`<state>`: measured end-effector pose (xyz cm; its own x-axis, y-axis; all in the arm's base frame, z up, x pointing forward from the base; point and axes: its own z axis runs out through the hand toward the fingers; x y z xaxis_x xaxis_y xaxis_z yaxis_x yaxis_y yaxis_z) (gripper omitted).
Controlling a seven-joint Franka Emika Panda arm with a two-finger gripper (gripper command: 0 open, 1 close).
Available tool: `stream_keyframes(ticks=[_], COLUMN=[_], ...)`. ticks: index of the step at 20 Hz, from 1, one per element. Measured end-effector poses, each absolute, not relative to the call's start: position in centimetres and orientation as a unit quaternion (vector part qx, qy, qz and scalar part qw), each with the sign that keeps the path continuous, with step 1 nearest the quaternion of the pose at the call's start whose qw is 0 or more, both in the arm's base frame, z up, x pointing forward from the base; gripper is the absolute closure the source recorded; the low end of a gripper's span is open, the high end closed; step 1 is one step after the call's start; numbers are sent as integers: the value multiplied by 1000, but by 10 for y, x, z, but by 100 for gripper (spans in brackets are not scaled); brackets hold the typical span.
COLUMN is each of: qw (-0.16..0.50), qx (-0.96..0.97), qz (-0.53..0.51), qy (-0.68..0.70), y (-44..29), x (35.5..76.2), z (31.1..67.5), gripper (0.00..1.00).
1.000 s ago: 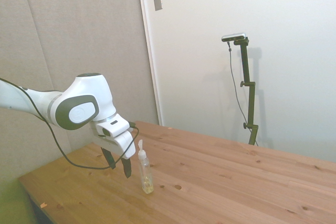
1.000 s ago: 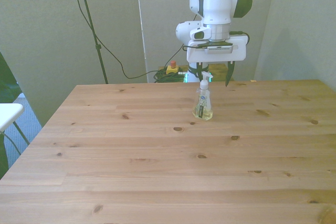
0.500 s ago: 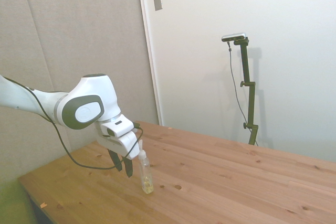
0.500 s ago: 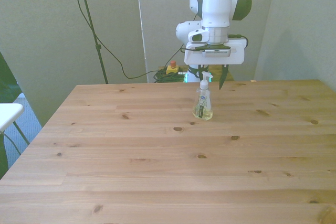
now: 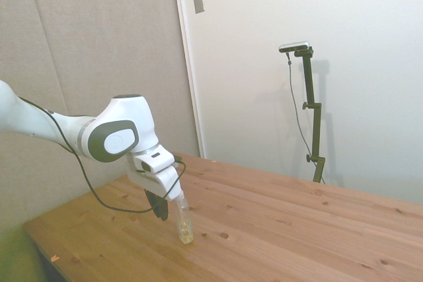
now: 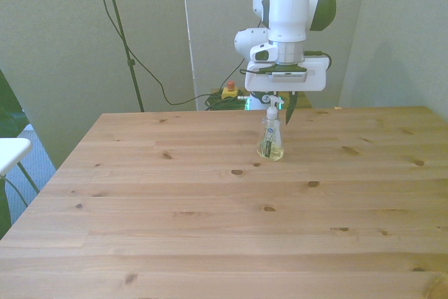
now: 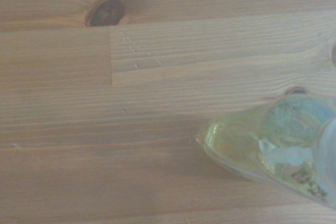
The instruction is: Knock down the sanitizer
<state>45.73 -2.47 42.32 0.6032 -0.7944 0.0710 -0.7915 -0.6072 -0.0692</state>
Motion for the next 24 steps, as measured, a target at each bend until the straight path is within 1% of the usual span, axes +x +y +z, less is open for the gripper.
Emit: stream_keyframes(ticks=[10,19,24], qw=[23,31,34], qx=[-881,-853,-839], qz=[-57,-80,-91], qy=[469,515,535], y=[-32,-89,-110], x=[481,503,522], z=[422,443,453], gripper=[100,100,100])
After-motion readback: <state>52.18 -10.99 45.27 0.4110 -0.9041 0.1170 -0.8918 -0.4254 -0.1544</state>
